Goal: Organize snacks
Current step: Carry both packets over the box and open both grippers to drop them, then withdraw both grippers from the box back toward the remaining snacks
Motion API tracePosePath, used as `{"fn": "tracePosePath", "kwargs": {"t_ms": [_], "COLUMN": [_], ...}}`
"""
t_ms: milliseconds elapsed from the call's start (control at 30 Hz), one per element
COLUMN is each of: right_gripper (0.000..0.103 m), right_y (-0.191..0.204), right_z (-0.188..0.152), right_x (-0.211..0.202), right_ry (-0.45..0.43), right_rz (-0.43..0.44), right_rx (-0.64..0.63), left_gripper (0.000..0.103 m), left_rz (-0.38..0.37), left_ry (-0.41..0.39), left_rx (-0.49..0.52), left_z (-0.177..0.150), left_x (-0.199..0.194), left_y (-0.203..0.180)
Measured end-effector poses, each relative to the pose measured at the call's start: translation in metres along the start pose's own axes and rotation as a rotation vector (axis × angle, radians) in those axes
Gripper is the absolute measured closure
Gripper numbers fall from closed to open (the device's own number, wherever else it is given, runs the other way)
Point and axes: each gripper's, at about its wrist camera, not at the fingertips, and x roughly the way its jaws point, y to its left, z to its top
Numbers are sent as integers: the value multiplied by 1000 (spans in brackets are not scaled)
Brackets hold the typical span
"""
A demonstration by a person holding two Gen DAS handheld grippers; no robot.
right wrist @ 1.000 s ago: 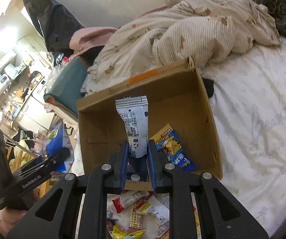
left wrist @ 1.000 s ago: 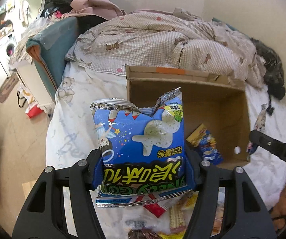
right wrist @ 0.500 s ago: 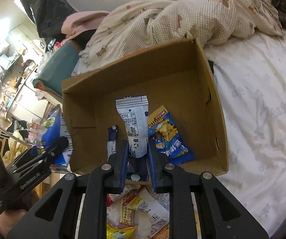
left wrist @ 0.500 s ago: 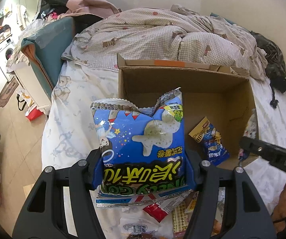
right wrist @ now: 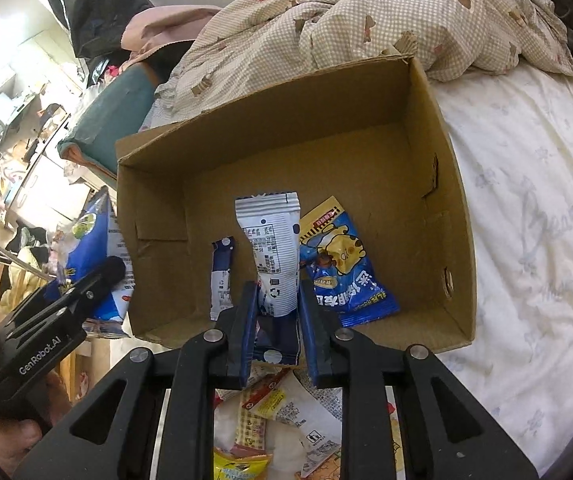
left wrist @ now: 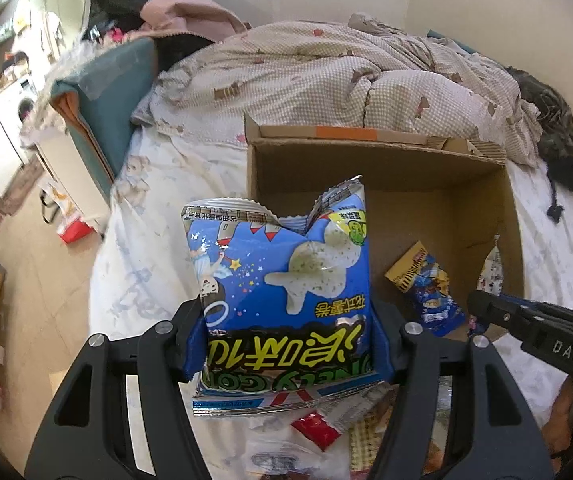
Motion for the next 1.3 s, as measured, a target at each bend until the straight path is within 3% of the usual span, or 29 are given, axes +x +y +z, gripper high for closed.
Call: {"fn": "tracePosePath", "kwargs": {"t_ms": [100, 167, 233, 300, 833, 1100, 1200, 1300], "right_gripper": [79, 71, 29, 21, 21, 22, 22, 22], "right_y": [2, 3, 1, 0, 4, 20, 25, 29], "right_z": [1, 2, 1, 1, 5, -3, -11, -20], "right_x": [-1, -1, -4, -6, -9, -42, -61, -80], "right_ry": [-11, -20, -37, -54, -57, -166, -202, -240], "right_rz": [3, -10, -15, -25, -34, -119, -147, -145], "right_rx": [2, -2, 12, 17, -6, -61, -79, -87], "left_gripper": [36, 17, 11, 9, 9, 9, 9, 9], "left_rz": [7, -10, -30, -37, -42, 2, 75, 67], "left_ry": [-16, -17, -22, -14, -13, -62, -110, -140], "left_rx": [7, -1, -16, -30, -44, -93, -76, -76], "left_z": [0, 0, 0, 1, -2, -8, -10, -13], "left_x": [-2, -4, -5, -5, -8, -33, -50, -67], "left_y": [-1, 1, 4, 6, 9, 28, 31, 36]}}
